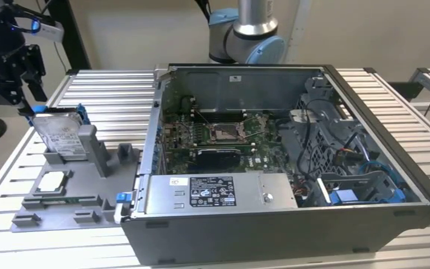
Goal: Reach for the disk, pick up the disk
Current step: 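Pick up the disk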
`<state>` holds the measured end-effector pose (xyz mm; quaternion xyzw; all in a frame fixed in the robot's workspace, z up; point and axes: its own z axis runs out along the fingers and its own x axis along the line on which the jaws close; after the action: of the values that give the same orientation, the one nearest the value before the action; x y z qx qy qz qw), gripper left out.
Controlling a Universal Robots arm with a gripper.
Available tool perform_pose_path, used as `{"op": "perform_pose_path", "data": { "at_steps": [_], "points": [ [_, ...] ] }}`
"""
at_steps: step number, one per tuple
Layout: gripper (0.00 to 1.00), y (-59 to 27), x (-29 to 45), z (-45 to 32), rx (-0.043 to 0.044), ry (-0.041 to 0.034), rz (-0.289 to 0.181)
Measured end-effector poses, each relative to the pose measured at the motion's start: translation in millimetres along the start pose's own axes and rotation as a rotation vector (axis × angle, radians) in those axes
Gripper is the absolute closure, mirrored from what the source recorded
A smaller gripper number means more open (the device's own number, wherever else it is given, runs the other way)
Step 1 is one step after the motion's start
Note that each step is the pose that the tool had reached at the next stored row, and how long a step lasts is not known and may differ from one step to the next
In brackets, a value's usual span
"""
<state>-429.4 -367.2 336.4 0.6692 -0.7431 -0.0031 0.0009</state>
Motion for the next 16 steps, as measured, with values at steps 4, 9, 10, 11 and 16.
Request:
{"op": "perform_pose_path", "data": {
  "at_steps": [4, 9, 10, 11, 16],
  "points": [
    [0.00, -0.4, -0.4, 5.3, 0.0050, -0.0015, -0.011],
    [0.00, -0.7, -1.8, 12.7, 0.0093, -0.0046, -0.018],
    [0.00, -0.7, -1.9, 14.6, 0.0093, -0.0046, -0.018],
    [0.00, -0.7, -2.0, 16.4, 0.0093, -0.0046, -0.018],
    [0.00, -0.6, -2.7, 25.5, 0.0094, -0.0047, -0.018]
  ]
}}
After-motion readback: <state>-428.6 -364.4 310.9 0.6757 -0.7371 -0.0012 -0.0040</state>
